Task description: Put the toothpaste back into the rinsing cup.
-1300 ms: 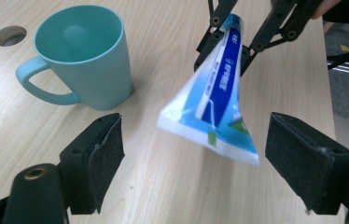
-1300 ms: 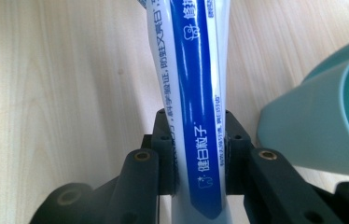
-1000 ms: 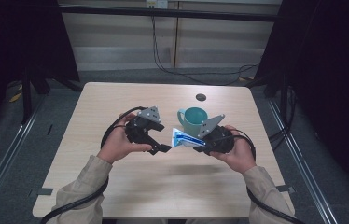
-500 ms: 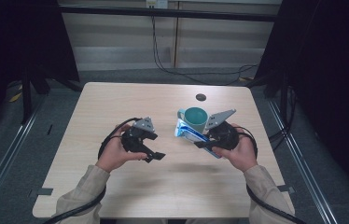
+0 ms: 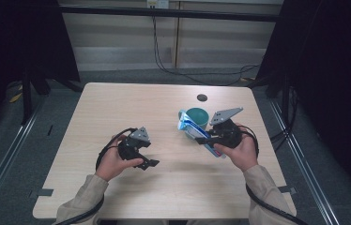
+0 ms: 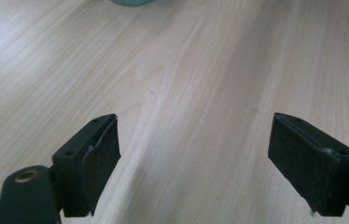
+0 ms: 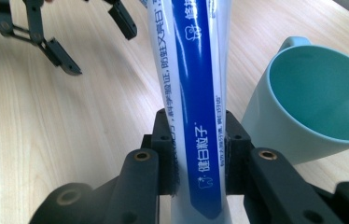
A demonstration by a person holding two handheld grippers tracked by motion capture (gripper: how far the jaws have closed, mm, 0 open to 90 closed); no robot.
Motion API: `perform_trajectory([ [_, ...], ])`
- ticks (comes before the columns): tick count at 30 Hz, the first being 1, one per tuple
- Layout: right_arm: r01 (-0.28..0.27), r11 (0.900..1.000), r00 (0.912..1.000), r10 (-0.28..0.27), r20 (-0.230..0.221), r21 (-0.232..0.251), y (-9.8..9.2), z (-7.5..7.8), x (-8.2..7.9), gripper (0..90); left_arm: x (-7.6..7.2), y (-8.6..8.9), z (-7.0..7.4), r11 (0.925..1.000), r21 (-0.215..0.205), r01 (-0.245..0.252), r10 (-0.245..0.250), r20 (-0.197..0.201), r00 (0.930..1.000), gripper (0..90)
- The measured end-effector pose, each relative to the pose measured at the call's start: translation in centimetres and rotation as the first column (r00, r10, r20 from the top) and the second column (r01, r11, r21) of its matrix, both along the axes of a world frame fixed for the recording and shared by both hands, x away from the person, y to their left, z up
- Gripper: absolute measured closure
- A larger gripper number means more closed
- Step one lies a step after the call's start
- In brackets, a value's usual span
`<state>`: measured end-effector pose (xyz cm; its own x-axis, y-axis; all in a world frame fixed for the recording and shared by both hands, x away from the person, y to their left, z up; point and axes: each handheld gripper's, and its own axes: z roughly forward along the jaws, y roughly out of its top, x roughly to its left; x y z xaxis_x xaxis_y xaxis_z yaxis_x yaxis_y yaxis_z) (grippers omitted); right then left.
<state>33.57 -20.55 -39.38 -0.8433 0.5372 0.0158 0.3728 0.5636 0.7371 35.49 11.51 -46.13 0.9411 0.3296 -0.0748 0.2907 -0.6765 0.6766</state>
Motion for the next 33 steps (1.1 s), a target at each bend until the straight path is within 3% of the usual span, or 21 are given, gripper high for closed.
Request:
perform_trajectory([
  [6,0.036,0.998,0.9993,-0.036,0.0,0.054,-0.5,0.1,0.2,72.4,0.0,0.6,-0.9,0.9999,0.006,-0.013,0.013,0.025,0.9996,16.5],
  [8,0.047,0.997,0.9988,-0.047,0.008,0.064,-0.6,0.2,0.2,72.4,-0.1,0.8,-1.2,0.9995,-0.009,-0.03,0.03,0.012,0.9995,16.6],
  [10,0.053,0.995,0.9985,-0.053,0.008,0.08,-0.7,0.2,0.3,72.4,-0.1,0.9,-1.6,0.9992,0.004,-0.04,0.04,0.009,0.9992,16.7],
  [20,0.082,0.987,0.9965,-0.083,0.007,0.135,-1.0,0.2,0.7,72.4,-0.4,1.5,-2.8,0.9989,0.014,-0.045,0.044,0.051,0.9977,16.6],
  [22,0.088,0.985,0.9959,-0.09,0.007,0.152,-1.0,0.3,0.7,72.4,-0.5,1.6,-2.9,0.9987,0.034,-0.037,0.034,0.076,0.9965,16.6],
  [33,0.117,0.966,0.9919,-0.125,0.021,0.231,-1.4,0.8,1.1,72.4,-0.6,1.9,-3.5,0.9984,0.019,-0.053,0.051,0.08,0.9955,16.7],
])
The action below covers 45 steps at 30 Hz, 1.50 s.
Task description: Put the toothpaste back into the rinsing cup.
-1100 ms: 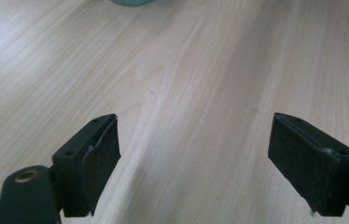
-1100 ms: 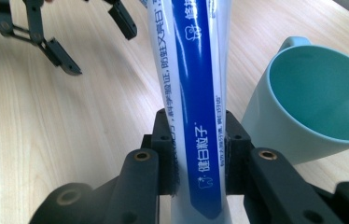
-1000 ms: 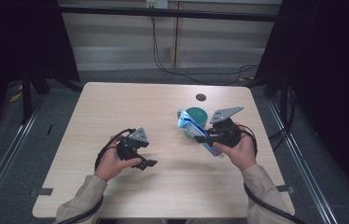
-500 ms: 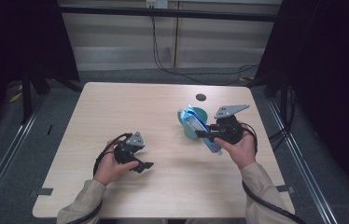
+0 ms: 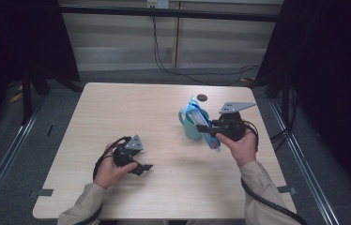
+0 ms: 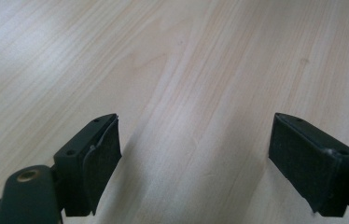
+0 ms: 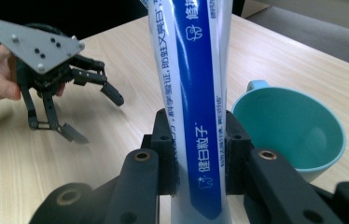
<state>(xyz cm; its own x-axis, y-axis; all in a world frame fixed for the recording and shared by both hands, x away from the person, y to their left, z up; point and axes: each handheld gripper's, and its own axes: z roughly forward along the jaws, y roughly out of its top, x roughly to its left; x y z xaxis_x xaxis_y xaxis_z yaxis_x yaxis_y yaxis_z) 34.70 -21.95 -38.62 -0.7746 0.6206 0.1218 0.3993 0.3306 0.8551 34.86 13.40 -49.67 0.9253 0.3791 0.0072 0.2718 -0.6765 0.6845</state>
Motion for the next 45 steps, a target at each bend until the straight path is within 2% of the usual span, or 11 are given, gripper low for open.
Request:
perform_trajectory([
  [3,0.003,1.0,1.0,-0.003,0.002,0.011,-0.1,0.1,0.1,72.4,-0.1,0.1,-0.3,1.0,0.006,-0.003,0.003,0.011,0.9999,16.7],
  [6,0.008,1.0,0.9999,-0.009,0.007,0.027,-0.2,0.1,0.2,72.4,-0.1,0.3,-0.6,1.0,0.006,-0.007,0.007,0.001,1.0,17.2],
  [8,0.017,0.999,0.9998,-0.017,0.005,0.045,-0.3,0.3,0.4,72.4,-0.2,0.4,-0.7,0.9999,-0.009,-0.013,0.013,0.0,0.9999,16.6],
  [12,0.018,0.999,0.9998,-0.019,0.01,0.048,-0.2,0.4,0.5,72.4,-0.2,0.4,-0.9,0.9994,-0.028,-0.018,0.018,-0.007,0.9998,16.2],
  [14,0.019,0.998,0.9997,-0.02,0.014,0.055,-0.2,0.5,0.6,72.4,-0.1,0.5,-0.9,0.9997,-0.018,-0.014,0.014,-0.009,0.9999,15.9],
  [16,0.022,0.998,0.9995,-0.023,0.021,0.065,-0.1,0.7,0.7,72.4,-0.2,0.5,-1.1,0.9982,-0.049,-0.034,0.033,-0.021,0.9992,15.4],
  [21,0.032,0.996,0.9989,-0.035,0.031,0.077,0.0,1.3,0.9,72.4,-0.3,0.8,-1.4,0.9967,-0.074,-0.034,0.033,-0.01,0.9994,15.1],
  [26,0.046,0.995,0.9978,-0.05,0.043,0.092,0.1,1.8,1.2,72.3,-0.3,0.9,-1.3,0.9972,-0.068,-0.03,0.029,-0.013,0.9995,15.1],
  [35,0.072,0.986,0.9947,-0.082,0.061,0.153,0.0,2.9,2.0,72.3,-0.3,0.9,-1.4,0.9969,-0.073,-0.03,0.029,-0.016,0.9995,14.8],
  [45,0.085,0.978,0.9921,-0.101,0.074,0.189,0.3,3.6,3.0,72.3,-0.3,0.9,-1.4,0.9969,-0.073,-0.028,0.028,-0.011,0.9996,14.8],
])
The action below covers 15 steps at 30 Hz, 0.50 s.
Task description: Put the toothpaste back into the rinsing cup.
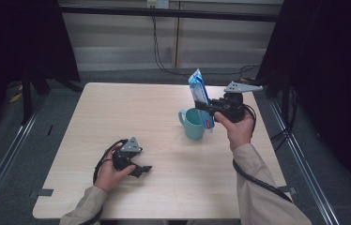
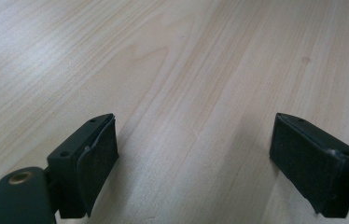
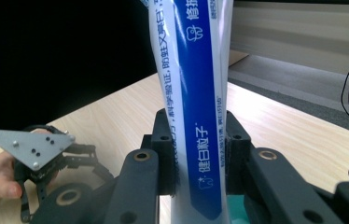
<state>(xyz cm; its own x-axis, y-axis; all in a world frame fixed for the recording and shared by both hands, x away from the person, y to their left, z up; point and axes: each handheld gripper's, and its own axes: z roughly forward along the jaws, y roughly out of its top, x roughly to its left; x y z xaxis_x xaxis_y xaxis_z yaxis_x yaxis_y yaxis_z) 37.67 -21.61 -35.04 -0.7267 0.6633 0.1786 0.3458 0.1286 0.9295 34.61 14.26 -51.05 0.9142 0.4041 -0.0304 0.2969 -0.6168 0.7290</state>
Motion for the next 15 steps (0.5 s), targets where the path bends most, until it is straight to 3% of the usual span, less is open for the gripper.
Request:
perform_trajectory([
  [15,0.039,0.998,0.999,-0.04,0.022,0.051,0.1,0.2,1.4,72.3,-0.1,-0.1,0.0,1.0,-0.006,0.002,-0.002,0.008,1.0,15.4],
])
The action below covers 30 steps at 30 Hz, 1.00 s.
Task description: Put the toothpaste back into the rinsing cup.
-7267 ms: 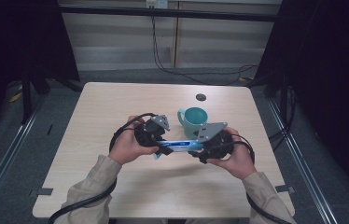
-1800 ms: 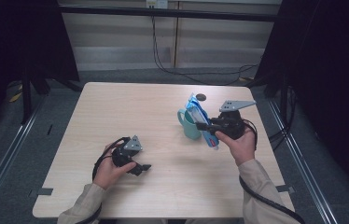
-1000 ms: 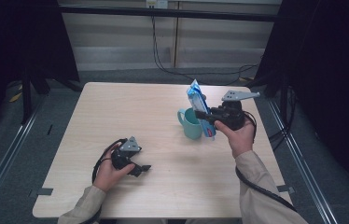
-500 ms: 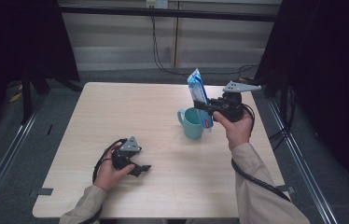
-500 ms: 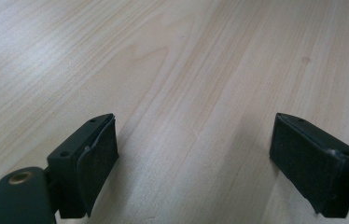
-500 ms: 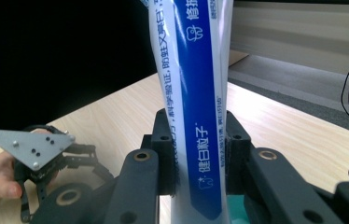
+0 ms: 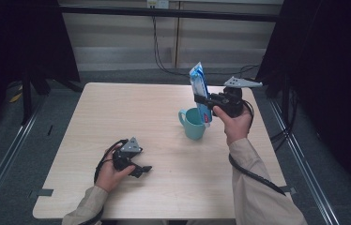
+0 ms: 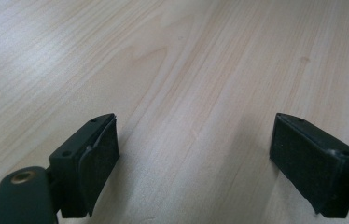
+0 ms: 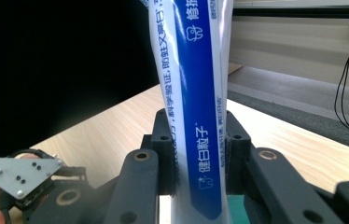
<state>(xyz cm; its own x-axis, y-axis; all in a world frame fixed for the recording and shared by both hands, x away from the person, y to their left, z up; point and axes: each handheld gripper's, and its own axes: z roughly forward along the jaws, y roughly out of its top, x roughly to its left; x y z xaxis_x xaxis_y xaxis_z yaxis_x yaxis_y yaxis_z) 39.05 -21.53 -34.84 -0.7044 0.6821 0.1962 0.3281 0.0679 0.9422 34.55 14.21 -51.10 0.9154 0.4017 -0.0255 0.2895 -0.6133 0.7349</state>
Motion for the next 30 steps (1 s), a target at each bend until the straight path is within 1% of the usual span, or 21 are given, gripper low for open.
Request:
perform_trajectory([
  [8,0.022,1.0,0.9997,-0.022,0.01,0.012,0.1,-0.1,0.7,72.3,0.0,0.0,0.0,0.9999,0.002,0.015,-0.015,-0.001,0.9999,15.5],
  [9,0.027,1.0,0.9995,-0.027,0.013,0.013,0.1,-0.1,0.8,72.3,0.0,0.0,0.0,0.9999,-0.004,0.013,-0.013,0.0,0.9999,15.5],
  [11,0.032,0.999,0.9993,-0.032,0.018,0.018,0.0,-0.1,1.0,72.2,0.0,0.0,0.0,0.9998,0.008,0.016,-0.016,0.001,0.9999,15.5],
  [13,0.038,0.999,0.999,-0.038,0.022,0.022,0.0,-0.1,1.1,72.2,0.0,0.0,0.0,0.9999,-0.005,0.014,-0.014,0.001,0.9999,15.5],
  [15,0.045,0.999,0.9987,-0.045,0.024,0.022,0.0,-0.1,1.3,72.2,0.0,0.0,0.0,0.9999,-0.003,0.016,-0.016,0.001,0.9999,15.5],
  [21,0.062,0.997,0.9975,-0.063,0.032,0.038,-0.2,-0.5,1.8,72.2,0.0,0.0,0.0,0.9999,-0.001,0.017,-0.017,0.0,0.9999,15.5],
  [22,0.066,0.996,0.9973,-0.068,0.03,0.054,-0.2,-0.7,1.9,72.2,0.0,0.0,0.0,0.9999,-0.001,0.016,-0.016,0.0,0.9999,15.5],
  [25,0.07,0.996,0.9968,-0.072,0.035,0.061,-0.2,-0.9,2.1,72.2,0.0,0.0,0.0,0.9999,-0.004,0.016,-0.016,0.0,0.9999,15.5],
  [30,0.077,0.996,0.9964,-0.079,0.031,0.053,0.1,-1.4,2.7,72.1,0.0,0.0,0.0,0.9998,-0.002,0.017,-0.017,-0.001,0.9998,15.5],
])
